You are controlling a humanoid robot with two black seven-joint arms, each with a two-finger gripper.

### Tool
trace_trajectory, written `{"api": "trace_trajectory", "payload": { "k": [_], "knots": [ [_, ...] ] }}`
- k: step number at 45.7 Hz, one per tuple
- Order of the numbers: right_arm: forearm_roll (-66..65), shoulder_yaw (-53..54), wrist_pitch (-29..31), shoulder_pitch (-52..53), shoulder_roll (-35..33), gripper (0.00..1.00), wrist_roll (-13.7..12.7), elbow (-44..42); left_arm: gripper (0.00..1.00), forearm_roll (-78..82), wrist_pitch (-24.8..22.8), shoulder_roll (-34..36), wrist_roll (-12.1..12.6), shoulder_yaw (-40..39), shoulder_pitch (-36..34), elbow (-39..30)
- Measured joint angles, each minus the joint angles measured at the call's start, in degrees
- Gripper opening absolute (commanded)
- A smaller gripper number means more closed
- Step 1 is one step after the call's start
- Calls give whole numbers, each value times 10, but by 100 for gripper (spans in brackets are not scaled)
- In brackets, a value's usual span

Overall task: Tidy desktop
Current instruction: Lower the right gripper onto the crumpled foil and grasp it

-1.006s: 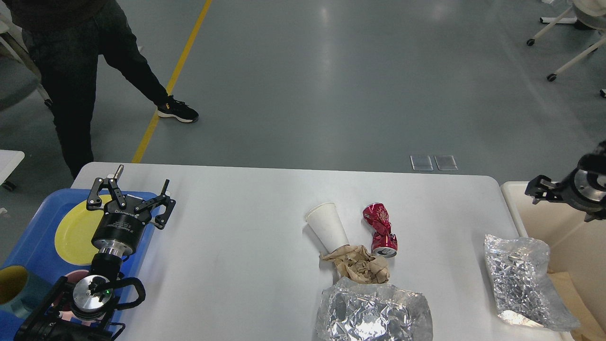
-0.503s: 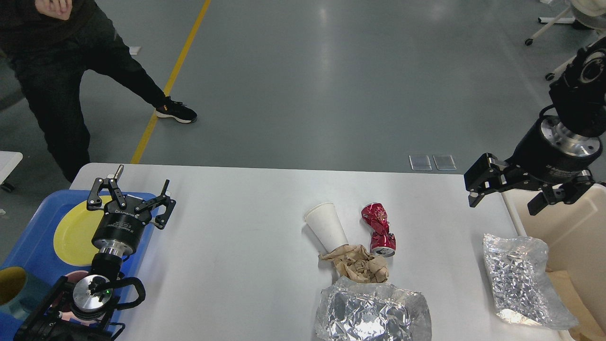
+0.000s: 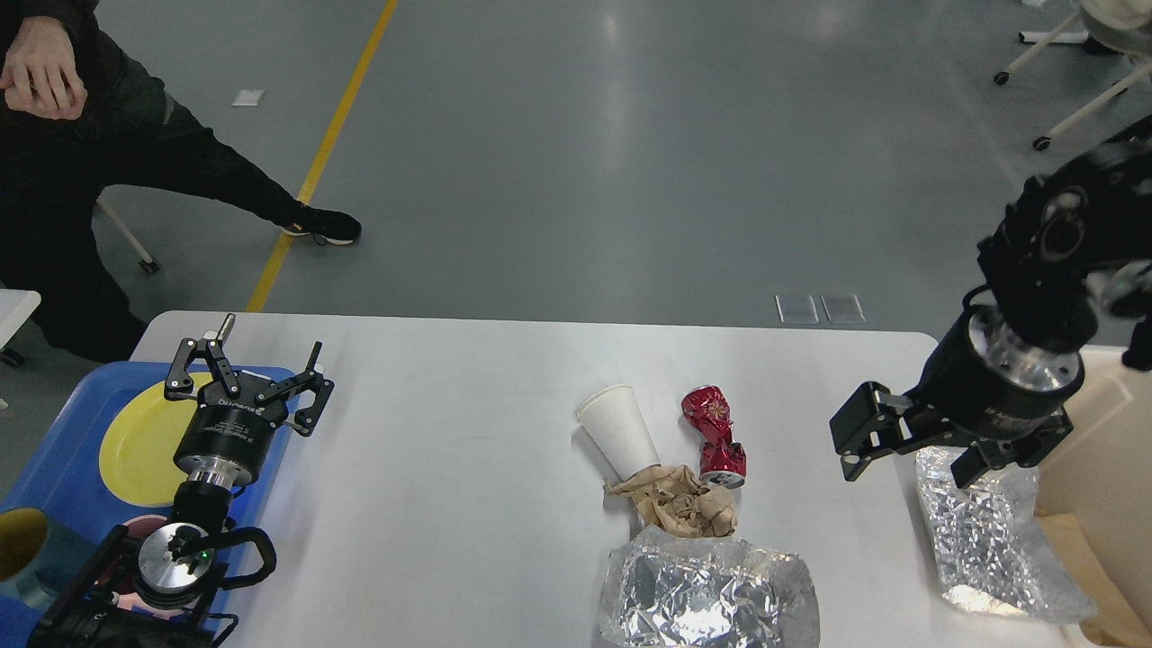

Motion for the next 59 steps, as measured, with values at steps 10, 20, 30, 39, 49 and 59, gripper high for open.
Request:
{"api": "trace_trajectory", "payload": {
  "k": [10,20,30,39,49,59],
  "knots": [
    [-1,48,-159,-213,33,97,0,-30,97,0,0,0,0,0,0,0],
    [0,70,-278,-375,86,95,0,-98,97,0,0,0,0,0,0,0],
    [6,116,-310,-478,107,94,0,-167,97,0,0,0,0,0,0,0],
    [34,122,-316,-511,131,13,0,-208,97,0,0,0,0,0,0,0],
    [44,123,-311,-510,142,0,-64,-208,97,0,0,0,0,0,0,0],
    [44,123,-326,-509,144,0,-88,-209,97,0,0,0,0,0,0,0]
  ]
}}
